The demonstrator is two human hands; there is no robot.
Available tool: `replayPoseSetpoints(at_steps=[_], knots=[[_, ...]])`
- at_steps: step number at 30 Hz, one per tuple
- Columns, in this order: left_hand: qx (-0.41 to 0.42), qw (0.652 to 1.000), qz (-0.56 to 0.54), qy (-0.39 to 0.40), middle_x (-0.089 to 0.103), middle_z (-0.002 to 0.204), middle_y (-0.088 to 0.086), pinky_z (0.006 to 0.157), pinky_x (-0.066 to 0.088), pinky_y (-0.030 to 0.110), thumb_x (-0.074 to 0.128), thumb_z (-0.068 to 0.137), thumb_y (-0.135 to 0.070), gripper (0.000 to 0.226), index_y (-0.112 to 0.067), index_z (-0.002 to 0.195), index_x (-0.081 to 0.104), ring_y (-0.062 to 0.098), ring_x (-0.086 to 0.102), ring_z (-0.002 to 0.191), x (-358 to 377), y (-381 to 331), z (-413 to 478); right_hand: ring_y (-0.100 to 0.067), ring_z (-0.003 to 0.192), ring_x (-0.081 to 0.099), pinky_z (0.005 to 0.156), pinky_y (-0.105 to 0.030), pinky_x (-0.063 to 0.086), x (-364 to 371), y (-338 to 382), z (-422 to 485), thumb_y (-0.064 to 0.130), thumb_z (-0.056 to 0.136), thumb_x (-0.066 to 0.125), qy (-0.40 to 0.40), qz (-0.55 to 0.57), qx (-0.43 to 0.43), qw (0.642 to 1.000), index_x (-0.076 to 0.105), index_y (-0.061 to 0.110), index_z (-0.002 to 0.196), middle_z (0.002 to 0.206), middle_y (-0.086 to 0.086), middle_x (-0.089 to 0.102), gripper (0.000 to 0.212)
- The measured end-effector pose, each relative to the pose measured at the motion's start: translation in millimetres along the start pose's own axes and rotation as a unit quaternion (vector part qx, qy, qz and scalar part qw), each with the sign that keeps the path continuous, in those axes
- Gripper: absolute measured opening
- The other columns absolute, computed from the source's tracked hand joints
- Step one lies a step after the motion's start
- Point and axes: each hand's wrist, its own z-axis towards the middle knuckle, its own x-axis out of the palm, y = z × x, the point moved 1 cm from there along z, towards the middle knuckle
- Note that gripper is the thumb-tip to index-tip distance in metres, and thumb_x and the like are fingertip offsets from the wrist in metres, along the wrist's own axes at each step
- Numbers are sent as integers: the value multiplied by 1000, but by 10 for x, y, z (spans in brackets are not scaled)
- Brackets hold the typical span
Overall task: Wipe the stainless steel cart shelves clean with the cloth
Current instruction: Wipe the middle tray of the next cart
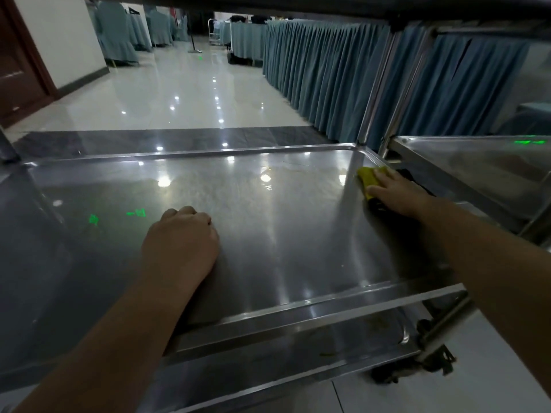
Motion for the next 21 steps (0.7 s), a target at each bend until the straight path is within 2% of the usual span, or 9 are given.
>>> replayPoseSetpoints(at_steps=[4, 8, 11, 15, 18, 21], knots=[[-16, 1000, -8, 13, 59, 103, 1, 79, 42, 35, 39, 91, -25, 30, -17, 95, 67, 25, 51, 99, 3, -15, 15, -25, 147, 4, 118, -45, 10, 42, 348, -74, 56, 94, 36, 7, 2, 10, 1000, 6, 31, 153, 161, -3, -3, 70], [-20, 1000, -19, 15, 59, 105, 2, 79, 41, 34, 39, 92, -25, 30, -18, 97, 68, 24, 51, 101, -9, -18, 24, -23, 148, 3, 117, -37, 7, 148, 1068, -231, 55, 97, 33, 24, -20, -116, 993, 5, 31, 153, 161, -2, -6, 67], [-22, 999, -25, 12, 59, 103, 1, 78, 42, 34, 39, 91, -26, 31, -18, 96, 69, 24, 52, 99, -8, 0, 25, -20, 148, 0, 116, -34, 6, 260, 1711, -419, 54, 98, 34, 50, -27, -227, 972, 4, 33, 153, 161, -1, -8, 66], [-20, 1000, -12, 0, 60, 102, -1, 76, 44, 33, 40, 92, -27, 31, -22, 98, 70, 22, 53, 99, -30, -1, 22, -15, 147, -7, 118, -38, 0, 438, 2227, -537, 56, 96, 34, 92, -11, -329, 940, 3, 36, 152, 161, 4, -10, 67], [-27, 1000, -10, 3, 60, 101, -1, 76, 47, 34, 41, 92, -27, 31, -22, 98, 70, 22, 54, 100, -16, -13, 38, -13, 147, -5, 116, -36, 2, 413, 2112, -447, 58, 96, 34, 100, 4, -338, 936, 2, 38, 152, 160, 10, -8, 68], [-31, 999, 14, -3, 59, 95, -2, 75, 51, 36, 43, 89, -26, 27, -19, 90, 69, 23, 56, 97, 28, -3, 42, -15, 147, 2, 115, -33, 7, 295, 1705, -275, 55, 97, 35, 78, 5, -284, 956, 4, 37, 152, 161, 9, -6, 66]])
